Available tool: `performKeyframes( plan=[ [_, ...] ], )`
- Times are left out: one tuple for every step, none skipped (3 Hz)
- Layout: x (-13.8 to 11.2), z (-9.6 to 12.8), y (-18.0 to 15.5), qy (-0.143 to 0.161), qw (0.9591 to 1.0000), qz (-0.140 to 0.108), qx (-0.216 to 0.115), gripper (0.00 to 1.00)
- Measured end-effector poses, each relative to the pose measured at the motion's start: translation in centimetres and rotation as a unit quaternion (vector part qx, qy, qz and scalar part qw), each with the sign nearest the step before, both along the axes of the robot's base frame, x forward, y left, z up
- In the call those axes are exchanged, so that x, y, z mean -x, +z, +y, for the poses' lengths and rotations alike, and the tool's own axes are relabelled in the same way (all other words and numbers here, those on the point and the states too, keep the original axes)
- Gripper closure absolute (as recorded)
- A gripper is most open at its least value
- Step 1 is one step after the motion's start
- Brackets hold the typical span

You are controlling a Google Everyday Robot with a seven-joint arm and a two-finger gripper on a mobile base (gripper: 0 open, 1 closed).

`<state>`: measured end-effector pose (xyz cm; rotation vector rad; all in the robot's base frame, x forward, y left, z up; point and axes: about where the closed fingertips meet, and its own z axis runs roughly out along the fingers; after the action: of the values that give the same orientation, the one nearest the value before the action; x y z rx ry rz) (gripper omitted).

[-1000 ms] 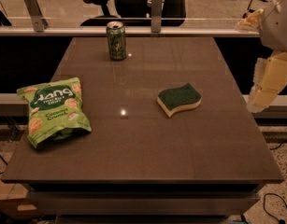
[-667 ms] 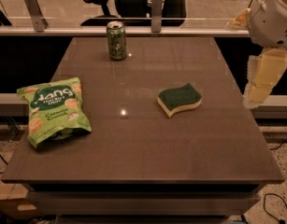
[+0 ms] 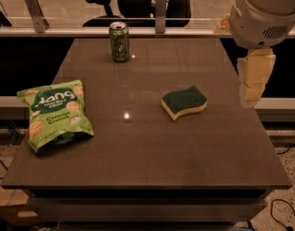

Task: Move sponge near green can

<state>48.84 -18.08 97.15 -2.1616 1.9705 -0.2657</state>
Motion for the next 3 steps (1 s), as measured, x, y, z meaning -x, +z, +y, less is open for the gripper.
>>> performKeyframes(
  plan=[
    [-0.6,1.1,-1.6,0.001,0.9999,-0.001,0.011,0.00],
    [-1.8,2.0,-3.3,-0.002,1.0000,-0.002,0.000,0.00],
    [-2.8,2.6,-4.3,-0.001,0.9998,-0.002,-0.019,0.00]
  ],
)
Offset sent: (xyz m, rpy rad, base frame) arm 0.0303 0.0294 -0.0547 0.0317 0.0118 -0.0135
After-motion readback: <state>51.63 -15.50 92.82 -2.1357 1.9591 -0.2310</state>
